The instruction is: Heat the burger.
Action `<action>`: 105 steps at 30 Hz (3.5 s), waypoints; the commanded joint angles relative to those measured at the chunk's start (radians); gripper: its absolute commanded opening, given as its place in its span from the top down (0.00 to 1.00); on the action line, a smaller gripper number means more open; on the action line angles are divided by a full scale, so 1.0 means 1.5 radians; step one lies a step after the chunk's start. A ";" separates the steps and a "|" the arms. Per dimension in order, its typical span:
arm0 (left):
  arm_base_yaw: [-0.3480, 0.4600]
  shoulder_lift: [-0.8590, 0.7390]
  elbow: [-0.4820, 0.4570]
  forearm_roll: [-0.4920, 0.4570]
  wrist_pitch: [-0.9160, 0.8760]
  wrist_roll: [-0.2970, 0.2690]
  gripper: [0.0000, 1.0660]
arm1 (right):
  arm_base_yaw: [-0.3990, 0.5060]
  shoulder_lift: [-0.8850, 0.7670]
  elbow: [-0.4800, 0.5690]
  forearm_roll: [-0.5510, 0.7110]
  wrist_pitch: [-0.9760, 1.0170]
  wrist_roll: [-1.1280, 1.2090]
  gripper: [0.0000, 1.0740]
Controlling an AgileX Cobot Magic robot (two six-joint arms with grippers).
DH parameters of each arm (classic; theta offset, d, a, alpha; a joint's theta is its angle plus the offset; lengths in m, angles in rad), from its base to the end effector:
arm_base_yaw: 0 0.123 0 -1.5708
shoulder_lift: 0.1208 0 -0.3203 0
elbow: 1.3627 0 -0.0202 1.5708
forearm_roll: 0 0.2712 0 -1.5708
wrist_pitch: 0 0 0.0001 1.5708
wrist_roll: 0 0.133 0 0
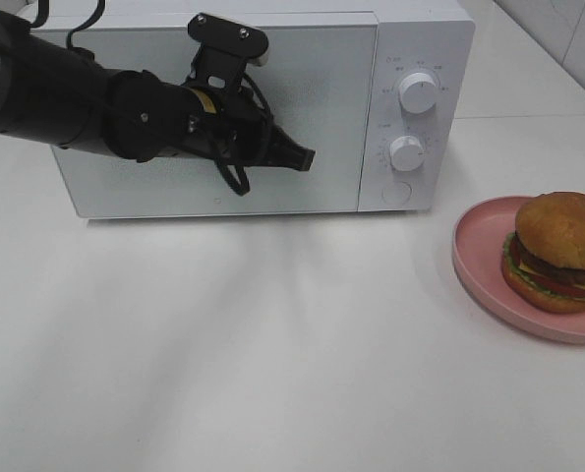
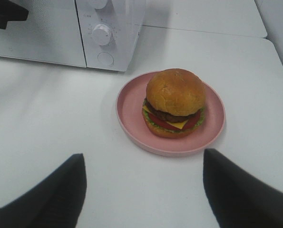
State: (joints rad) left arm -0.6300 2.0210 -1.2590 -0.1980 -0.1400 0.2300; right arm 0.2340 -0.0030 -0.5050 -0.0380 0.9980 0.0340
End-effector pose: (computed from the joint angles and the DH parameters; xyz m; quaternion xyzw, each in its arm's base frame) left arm 0.4156 -0.2985 0.1707 0.2769 0.8241 -0.1337 0.4757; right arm 0.0179 -0.0001 0.2773 -0.0831 0.8299 0.0548 0.5489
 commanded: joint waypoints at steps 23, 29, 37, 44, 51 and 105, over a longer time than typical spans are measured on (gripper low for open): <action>0.011 -0.059 -0.111 -0.013 0.305 0.007 1.00 | -0.004 -0.021 -0.001 -0.001 -0.005 -0.005 0.41; 0.011 -0.129 -0.111 -0.013 0.439 0.007 1.00 | -0.004 -0.021 -0.001 -0.001 -0.005 -0.005 0.41; 0.013 -0.198 -0.111 0.013 0.582 -0.008 1.00 | -0.004 -0.021 -0.001 -0.001 -0.005 -0.005 0.41; 0.085 -0.231 -0.111 0.013 0.655 -0.030 1.00 | -0.004 -0.021 -0.001 -0.001 -0.005 -0.005 0.41; 0.173 -0.233 -0.109 -0.001 0.766 -0.035 1.00 | -0.004 -0.021 -0.001 -0.001 -0.005 -0.005 0.41; 0.364 -1.325 0.491 -0.011 0.773 -0.009 1.00 | -0.004 -0.021 -0.001 -0.001 -0.005 -0.005 0.41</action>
State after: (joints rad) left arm -0.0880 0.0400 -0.5310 -0.1870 1.0730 0.1860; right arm 0.2340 -0.0030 -0.5050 -0.0380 0.9980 0.0340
